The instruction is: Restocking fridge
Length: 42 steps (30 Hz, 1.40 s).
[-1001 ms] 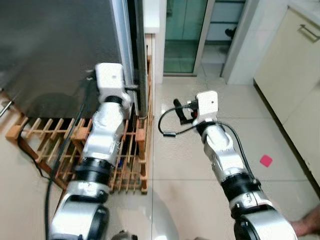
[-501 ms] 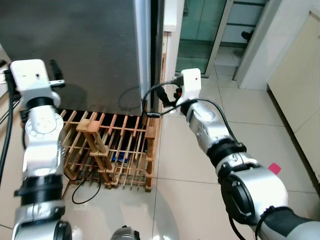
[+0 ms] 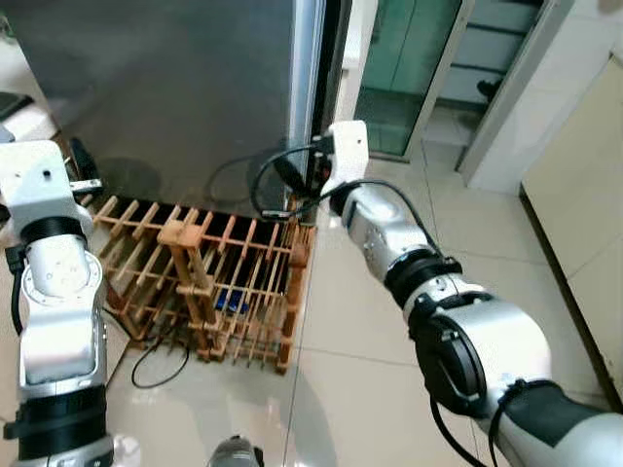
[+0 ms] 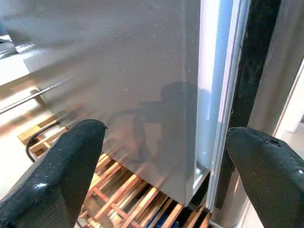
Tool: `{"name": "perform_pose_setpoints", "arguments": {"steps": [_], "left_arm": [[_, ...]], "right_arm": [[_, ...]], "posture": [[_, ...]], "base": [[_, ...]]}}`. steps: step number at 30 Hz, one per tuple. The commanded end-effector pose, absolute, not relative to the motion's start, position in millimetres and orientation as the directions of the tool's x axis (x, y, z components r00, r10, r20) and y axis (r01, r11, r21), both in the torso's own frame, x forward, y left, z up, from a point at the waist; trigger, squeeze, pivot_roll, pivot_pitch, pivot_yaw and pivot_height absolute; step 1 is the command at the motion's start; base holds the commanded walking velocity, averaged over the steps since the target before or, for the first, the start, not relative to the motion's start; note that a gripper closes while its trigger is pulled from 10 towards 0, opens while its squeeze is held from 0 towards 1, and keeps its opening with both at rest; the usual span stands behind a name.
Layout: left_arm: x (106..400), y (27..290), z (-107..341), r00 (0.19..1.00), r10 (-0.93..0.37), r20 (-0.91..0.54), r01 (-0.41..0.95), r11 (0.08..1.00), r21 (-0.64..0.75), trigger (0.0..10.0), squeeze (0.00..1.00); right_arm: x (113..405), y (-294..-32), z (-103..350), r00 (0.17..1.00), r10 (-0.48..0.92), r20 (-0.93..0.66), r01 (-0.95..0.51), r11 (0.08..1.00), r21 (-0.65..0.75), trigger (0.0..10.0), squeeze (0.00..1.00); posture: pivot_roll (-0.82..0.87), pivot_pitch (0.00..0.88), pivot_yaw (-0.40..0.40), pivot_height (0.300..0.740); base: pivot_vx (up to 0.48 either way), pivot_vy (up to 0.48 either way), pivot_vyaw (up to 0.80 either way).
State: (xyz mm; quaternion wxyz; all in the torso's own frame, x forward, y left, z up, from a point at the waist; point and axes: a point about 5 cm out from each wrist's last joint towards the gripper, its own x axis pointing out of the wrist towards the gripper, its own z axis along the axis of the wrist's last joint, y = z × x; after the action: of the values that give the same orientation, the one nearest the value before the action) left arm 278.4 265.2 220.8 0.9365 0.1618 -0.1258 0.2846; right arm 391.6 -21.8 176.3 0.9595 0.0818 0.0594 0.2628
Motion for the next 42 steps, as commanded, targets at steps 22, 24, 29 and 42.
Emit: {"name": "perform_pose_setpoints", "arguments": {"steps": [22,24,29,42], "left_arm": [[276.3,250.6,218.6,0.859,0.429,0.279,-0.500,0.821,0.277,10.0,0.00],[279.9,238.9,215.8,0.897,0.357,0.260,-0.426,0.855,0.296,10.0,0.00],[284.3,195.1,187.7,0.988,0.089,0.125,-0.116,0.966,0.230,10.0,0.00],[323.9,138.0,167.4,0.992,-0.108,0.069,0.101,0.991,0.087,10.0,0.00]], "right_arm": [[411.1,-98.0,184.4,0.981,0.181,-0.071,-0.185,0.981,-0.059,10.0,0.00],[410.6,-98.6,185.1,0.982,0.184,-0.046,-0.186,0.982,-0.036,10.0,0.00],[396.0,-111.8,164.5,0.989,0.124,0.078,-0.118,0.990,-0.077,10.0,0.00],[320.5,-131.3,133.2,0.975,0.048,0.218,-0.031,0.996,-0.082,10.0,0.00]], "posture": [[0.31,0.041,-0.077,0.740],[0.31,0.036,-0.079,0.740],[0.20,0.023,-0.054,0.740],[-0.02,0.000,-0.007,0.740]], "base": [[0.000,0.000,0.00],[0.000,0.000,0.00],[0.000,0.000,0.00],[0.000,0.000,0.00]]}}
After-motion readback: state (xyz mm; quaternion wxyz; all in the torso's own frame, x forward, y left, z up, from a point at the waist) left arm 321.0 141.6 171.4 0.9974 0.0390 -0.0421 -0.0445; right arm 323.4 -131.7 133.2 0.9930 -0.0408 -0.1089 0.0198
